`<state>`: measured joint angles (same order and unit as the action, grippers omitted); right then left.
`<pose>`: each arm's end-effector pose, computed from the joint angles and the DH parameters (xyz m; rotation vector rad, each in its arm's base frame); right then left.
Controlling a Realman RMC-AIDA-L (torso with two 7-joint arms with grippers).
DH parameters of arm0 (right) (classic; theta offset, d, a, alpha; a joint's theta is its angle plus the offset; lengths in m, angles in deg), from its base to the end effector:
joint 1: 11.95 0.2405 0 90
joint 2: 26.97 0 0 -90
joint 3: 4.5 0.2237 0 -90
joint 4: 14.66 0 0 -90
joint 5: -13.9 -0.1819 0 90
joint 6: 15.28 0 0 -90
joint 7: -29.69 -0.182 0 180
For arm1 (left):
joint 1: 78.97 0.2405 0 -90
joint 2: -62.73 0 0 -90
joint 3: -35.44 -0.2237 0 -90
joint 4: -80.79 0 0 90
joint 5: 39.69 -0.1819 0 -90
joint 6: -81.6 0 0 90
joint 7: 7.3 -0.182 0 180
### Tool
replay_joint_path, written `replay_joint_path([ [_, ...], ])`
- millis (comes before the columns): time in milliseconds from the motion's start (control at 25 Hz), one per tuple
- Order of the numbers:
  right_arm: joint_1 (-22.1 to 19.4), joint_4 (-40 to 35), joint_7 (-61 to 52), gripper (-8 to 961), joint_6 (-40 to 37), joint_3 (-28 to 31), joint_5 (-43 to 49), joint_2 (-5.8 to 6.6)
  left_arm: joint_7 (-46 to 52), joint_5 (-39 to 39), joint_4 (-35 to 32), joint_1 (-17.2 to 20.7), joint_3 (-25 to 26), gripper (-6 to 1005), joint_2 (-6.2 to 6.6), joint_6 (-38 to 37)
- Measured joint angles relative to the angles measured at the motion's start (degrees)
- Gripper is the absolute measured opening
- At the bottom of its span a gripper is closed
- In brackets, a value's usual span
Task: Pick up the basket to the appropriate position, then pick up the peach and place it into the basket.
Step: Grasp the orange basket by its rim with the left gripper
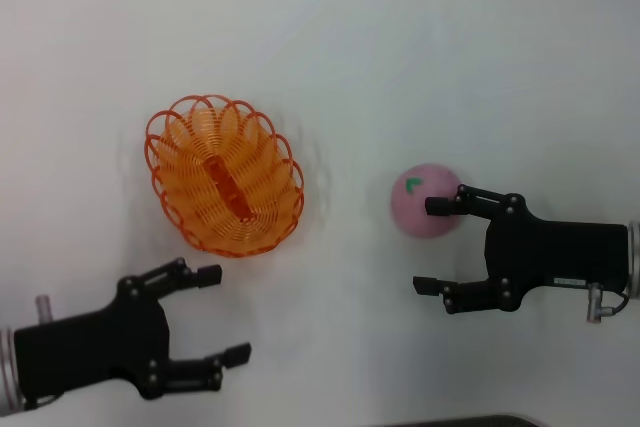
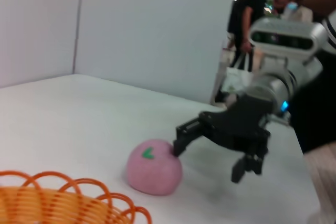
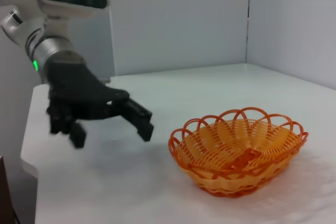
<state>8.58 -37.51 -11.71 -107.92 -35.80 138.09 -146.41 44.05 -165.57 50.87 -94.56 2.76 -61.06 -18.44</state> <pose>0.2585 0.2192 -0.0555 -2.7796 0.2629 0.6634 -0.2454 0.1863 -0.0619 -2.8354 -0.4848 -0.8012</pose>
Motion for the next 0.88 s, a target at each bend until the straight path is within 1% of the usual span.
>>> replay_joint_path([
  [80, 0.02, 0.00, 0.00, 942, 0.00, 0.01, 0.00, 0.00, 3.85, 0.31, -0.32, -0.51, 0.61, 916, 0.25, -0.26],
  [120, 0.03, 0.00, 0.00, 942, 0.00, 0.01, 0.00, 0.00, 9.86, 0.41, -0.67, -1.32, 1.77, 915, 0.65, -0.54],
  [160, 0.05, 0.00, -0.02, 942, 0.00, 0.01, 0.00, 0.00, 13.71, 0.42, -0.77, -1.82, 2.46, 913, 1.01, -0.63],
  [240, 0.09, 0.00, -0.30, 942, 0.00, 0.01, 0.00, 0.00, 23.74, 0.42, -0.90, -3.62, 3.82, 911, 2.28, -1.06],
  [320, 0.12, -0.06, -0.76, 942, 0.00, 0.04, 0.00, 0.00, 31.18, 0.21, -0.94, -5.30, 4.01, 908, 3.45, -1.65],
  [400, 0.17, -0.06, -1.01, 942, 0.17, 0.09, -0.04, 0.00, 36.62, -0.13, -0.97, -6.67, 4.00, 906, 4.15, -2.06],
  [440, 0.18, -0.05, -1.04, 942, 0.29, 0.10, -0.09, 0.00, 36.62, -0.13, -0.97, -6.67, 4.00, 904, 4.15, -2.06],
  [480, 0.21, -0.04, -1.05, 942, 0.34, 0.10, -0.12, 0.00, 42.61, -0.25, -1.00, -8.02, 3.99, 903, 4.67, -2.51],
  [640, 0.22, -0.01, -1.06, 941, 0.40, 0.10, -0.20, 0.00, 51.72, 0.03, -2.37, -9.70, 4.02, 892, 5.26, -2.98],
  [760, 0.37, 0.00, -1.12, 941, 0.43, 0.10, -0.25, 0.00, 59.92, -0.13, -6.05, -10.87, 3.74, 887, 5.36, -0.88],
  [800, 0.47, 0.00, -1.21, 941, 0.46, 0.08, -0.25, 0.00, 59.92, -0.13, -6.05, -10.87, 3.74, 887, 5.36, -0.88],
  [880, 0.60, -0.02, -1.50, 941, 0.49, 0.02, -0.25, 0.00, 64.11, -0.19, -10.92, -11.17, 2.94, 887, 5.08, 0.67],
])
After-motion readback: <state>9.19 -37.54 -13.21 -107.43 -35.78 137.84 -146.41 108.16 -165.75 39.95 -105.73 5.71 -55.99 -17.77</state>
